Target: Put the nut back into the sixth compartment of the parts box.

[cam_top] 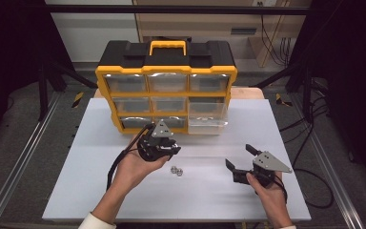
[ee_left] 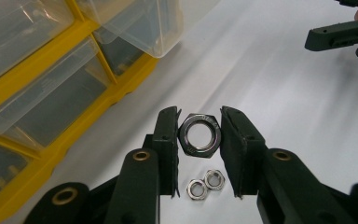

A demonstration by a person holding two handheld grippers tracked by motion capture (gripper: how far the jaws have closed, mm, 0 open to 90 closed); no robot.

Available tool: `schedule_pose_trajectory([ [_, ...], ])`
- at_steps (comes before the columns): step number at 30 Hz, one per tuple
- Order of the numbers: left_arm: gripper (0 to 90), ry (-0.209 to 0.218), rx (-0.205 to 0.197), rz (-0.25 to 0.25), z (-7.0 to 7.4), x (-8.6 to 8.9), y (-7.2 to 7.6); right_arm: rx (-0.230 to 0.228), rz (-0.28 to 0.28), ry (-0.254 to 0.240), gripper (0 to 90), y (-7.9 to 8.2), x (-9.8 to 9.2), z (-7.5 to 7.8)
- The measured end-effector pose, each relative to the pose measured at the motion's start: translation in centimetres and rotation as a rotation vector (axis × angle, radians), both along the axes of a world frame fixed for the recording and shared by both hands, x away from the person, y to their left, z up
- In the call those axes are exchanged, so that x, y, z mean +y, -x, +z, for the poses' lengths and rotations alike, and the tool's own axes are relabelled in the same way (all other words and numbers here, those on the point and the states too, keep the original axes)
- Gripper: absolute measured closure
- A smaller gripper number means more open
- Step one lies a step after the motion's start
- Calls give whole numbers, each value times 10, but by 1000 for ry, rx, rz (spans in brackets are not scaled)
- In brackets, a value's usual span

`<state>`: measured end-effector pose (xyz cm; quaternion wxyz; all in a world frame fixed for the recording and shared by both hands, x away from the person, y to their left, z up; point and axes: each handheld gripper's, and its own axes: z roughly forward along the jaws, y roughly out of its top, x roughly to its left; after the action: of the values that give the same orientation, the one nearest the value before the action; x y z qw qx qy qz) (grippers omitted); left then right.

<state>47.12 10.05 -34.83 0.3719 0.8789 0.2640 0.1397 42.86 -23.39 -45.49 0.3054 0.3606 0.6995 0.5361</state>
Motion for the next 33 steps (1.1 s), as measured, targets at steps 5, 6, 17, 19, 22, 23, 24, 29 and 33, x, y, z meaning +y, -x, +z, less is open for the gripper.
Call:
schedule_pose_trajectory([
  [5, 675, 23, -11, 11, 5, 0, 0, -2, 0, -1, 80, 1, -1, -1],
  [6, 676, 20, -14, 12, 7, 1, 1, -1, 3, 1, 81, 1, -1, -1],
  [17, 675, 32, -52, 10, 33, 9, 2, -21, 1, -2, 114, 6, -1, 2],
  [19, 676, 52, -52, 15, 36, 8, 1, -23, 4, 2, 109, 6, -2, 2],
  [22, 676, 55, -53, 14, 40, 5, 0, -21, -2, -3, 103, 7, -4, 2],
  [23, 675, 62, -55, 17, 42, 4, 0, -22, -5, -10, 102, 7, -4, 2],
  [24, 675, 71, -54, 17, 43, 3, 0, -22, -11, -8, 101, 8, -5, 3],
  [29, 675, 48, -56, 21, 47, -3, 0, -36, -10, -6, 93, 10, -3, 7],
  [33, 676, 24, -76, 28, 58, -4, -1, -44, -2, 14, 88, 13, 0, 9],
])
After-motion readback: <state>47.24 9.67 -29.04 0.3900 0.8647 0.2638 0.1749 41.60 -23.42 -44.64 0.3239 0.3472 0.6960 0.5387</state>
